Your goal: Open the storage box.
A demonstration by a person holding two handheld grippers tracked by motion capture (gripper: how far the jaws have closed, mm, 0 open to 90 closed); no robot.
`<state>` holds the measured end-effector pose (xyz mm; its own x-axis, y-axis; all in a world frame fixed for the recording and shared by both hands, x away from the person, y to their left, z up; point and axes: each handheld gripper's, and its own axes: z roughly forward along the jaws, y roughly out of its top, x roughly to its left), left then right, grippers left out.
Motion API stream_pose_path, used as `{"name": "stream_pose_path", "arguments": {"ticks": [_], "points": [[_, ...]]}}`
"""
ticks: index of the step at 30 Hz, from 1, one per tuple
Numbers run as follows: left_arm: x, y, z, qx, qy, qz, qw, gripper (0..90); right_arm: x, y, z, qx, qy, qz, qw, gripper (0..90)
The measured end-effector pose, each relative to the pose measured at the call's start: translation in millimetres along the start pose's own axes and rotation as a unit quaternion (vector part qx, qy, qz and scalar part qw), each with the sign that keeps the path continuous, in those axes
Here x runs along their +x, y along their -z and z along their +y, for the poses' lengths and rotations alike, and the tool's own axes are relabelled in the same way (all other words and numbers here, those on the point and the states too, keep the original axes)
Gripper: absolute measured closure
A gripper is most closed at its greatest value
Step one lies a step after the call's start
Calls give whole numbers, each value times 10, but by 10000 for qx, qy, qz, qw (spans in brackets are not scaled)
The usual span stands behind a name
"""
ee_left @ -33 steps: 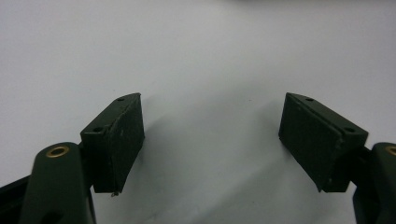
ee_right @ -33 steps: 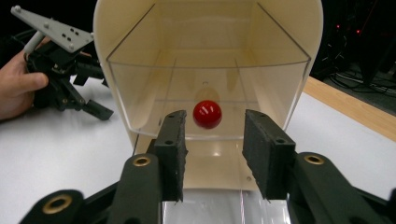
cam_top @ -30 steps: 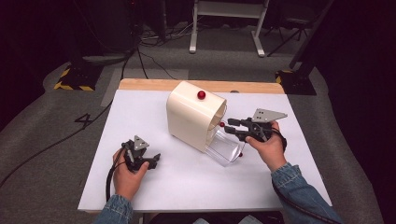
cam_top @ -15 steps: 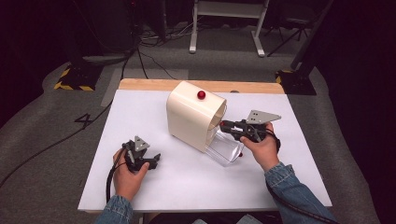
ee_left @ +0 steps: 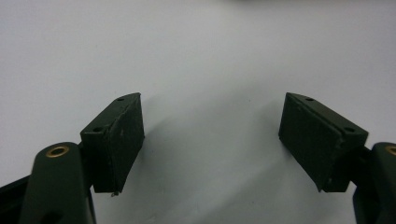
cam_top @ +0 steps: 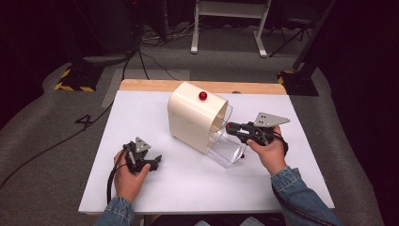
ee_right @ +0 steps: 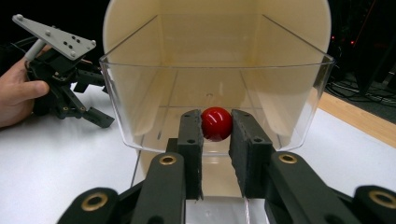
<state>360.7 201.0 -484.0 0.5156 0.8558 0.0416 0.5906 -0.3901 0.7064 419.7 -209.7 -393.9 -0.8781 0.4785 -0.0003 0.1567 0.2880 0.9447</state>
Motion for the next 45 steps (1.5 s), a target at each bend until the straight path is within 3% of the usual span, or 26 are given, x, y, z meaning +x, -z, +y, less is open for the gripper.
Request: {"name": "stream_pose_path", "arguments": {"ticks": [10, 23, 33, 37, 42, 45], "points": [[5, -2, 0, 10, 32, -33, 10000, 226, 41, 301, -3, -62, -8, -53, 10000, 748], [6, -3, 0, 5, 39, -35, 10000, 226, 46, 534, -93, -101, -77, -67, 9999, 748], [6, -4, 0, 5, 38, -34, 10000, 225, 11, 496, -223, 127, -184, -97, 9997, 738], [2, -4, -1, -5, 29, -16, 10000, 225, 0, 492, -237, 113, -227, -116, 9996, 677], [-4, -2, -2, -17, 1, 3, 10000, 225, 0, 525, -243, 147, -217, -141, 9996, 682], [-7, -1, -2, -16, -8, 10, 10000, 225, 2, 554, -264, 184, -262, -147, 9994, 611]]}}
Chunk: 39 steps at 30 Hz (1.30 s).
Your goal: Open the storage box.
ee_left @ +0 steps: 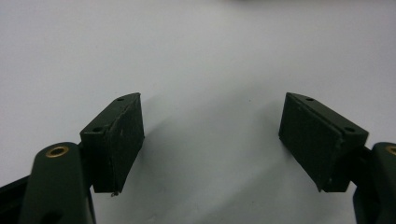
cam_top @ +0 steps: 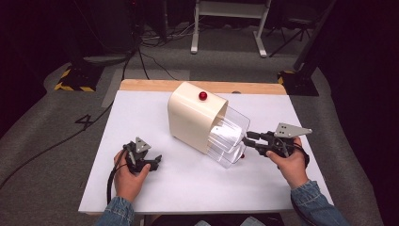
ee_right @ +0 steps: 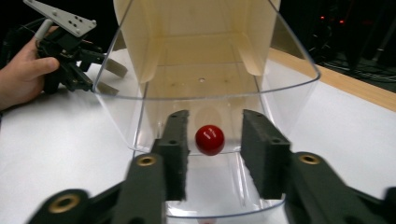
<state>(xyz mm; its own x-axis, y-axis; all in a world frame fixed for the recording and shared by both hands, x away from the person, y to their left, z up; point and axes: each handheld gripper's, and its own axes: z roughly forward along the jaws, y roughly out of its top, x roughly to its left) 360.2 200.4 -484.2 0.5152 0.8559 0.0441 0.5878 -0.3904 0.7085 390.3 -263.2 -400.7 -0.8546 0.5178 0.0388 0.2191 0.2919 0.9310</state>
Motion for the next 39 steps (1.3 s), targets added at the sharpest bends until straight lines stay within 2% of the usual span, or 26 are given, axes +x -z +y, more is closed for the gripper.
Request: {"name": "stream_pose_path", "arguments": {"ticks": [10, 19, 24, 28, 29, 30, 31, 34, 39], "points": [[-6, 0, -1, -5, 12, 7, 10000, 225, -15, 197, -45, 57, 68, -163, 9998, 544], [18, -4, 2, 24, 62, -54, 10000, 225, -102, 542, -141, 336, 51, -459, 9984, 452], [35, -9, 7, 50, 156, -134, 9998, 225, -165, 725, -274, 573, -89, -625, 9964, 415], [25, 5, 9, 19, 114, -78, 9999, 242, -231, 848, -401, 790, -235, -702, 9941, 373], [20, 15, 7, 4, 78, -120, 9999, 250, -244, 870, -423, 827, -221, -735, 9936, 365], [13, 32, 3, 133, 155, -197, 9996, 252, -253, 889, -444, 862, -243, -754, 9931, 357], [14, 51, -7, 146, 206, -226, 9994, 252, -253, 889, -444, 862, -243, -754, 9931, 357], [17, 118, -36, 300, 162, -250, 9991, 250, -289, 944, -521, 962, -284, -814, 9916, 337], [19, 195, -119, 280, 136, -304, 9991, 239, -330, 981, -664, 1159, -309, -890, 9888, 294]]}}
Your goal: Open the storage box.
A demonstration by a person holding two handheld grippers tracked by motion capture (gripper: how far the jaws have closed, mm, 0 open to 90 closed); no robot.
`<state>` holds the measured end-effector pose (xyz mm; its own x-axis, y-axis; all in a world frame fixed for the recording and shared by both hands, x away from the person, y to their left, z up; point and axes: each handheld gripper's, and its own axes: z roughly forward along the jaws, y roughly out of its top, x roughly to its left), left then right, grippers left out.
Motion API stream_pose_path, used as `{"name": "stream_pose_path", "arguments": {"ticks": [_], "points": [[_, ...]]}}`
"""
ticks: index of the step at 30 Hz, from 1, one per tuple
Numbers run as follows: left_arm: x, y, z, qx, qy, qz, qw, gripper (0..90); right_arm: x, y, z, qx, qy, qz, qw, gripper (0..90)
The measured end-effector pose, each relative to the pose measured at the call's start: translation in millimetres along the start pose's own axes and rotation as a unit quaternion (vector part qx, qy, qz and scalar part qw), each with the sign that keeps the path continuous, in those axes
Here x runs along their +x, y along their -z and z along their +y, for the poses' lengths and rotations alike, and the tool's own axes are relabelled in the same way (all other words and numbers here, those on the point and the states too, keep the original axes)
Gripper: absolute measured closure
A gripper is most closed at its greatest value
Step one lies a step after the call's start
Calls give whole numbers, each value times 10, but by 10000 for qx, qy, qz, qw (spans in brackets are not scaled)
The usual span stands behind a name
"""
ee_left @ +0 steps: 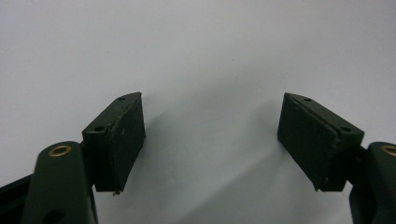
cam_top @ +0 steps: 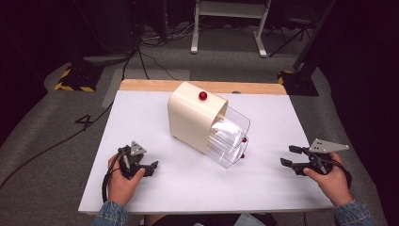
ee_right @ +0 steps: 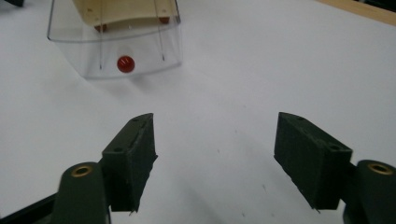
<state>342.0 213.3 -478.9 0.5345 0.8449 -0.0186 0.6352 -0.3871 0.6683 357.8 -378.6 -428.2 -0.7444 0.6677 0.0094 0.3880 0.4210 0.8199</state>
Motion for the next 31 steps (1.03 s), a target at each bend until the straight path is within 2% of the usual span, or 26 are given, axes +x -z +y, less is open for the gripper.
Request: {"name": "stream_pose_path", "arguments": {"ticks": [5, 8, 11, 13, 14, 15, 22, 31], "points": [[19, 12, -68, -168, -84, -94, 9998, 218, -48, -56, -148, 259, 16, -19, 9997, 236], [11, 10, -69, -155, -115, -71, 9998, 211, -68, -77, -231, 446, 78, -59, 9990, 208], [12, 9, -71, -157, -122, -75, 9998, 210, -91, -113, -349, 736, 24, -57, 9973, 156], [15, 8, -71, -158, -115, -83, 9998, 209, -107, -146, -439, 905, -68, -72, 9958, 158], [15, 7, -71, -157, -115, -84, 9998, 209, -109, -162, -483, 923, -128, -123, 9956, 153], [14, 7, -72, -158, -110, -88, 9998, 208, -94, -159, -505, 823, -134, -144, 9964, 148], [15, 6, -73, -151, -109, -96, 9998, 207, -52, -164, -531, 760, -1, -298, 9967, 142], [14, 4, -77, -164, -91, -102, 9998, 207, -57, -161, -549, 686, -18, -275, 9973, 144]]}}
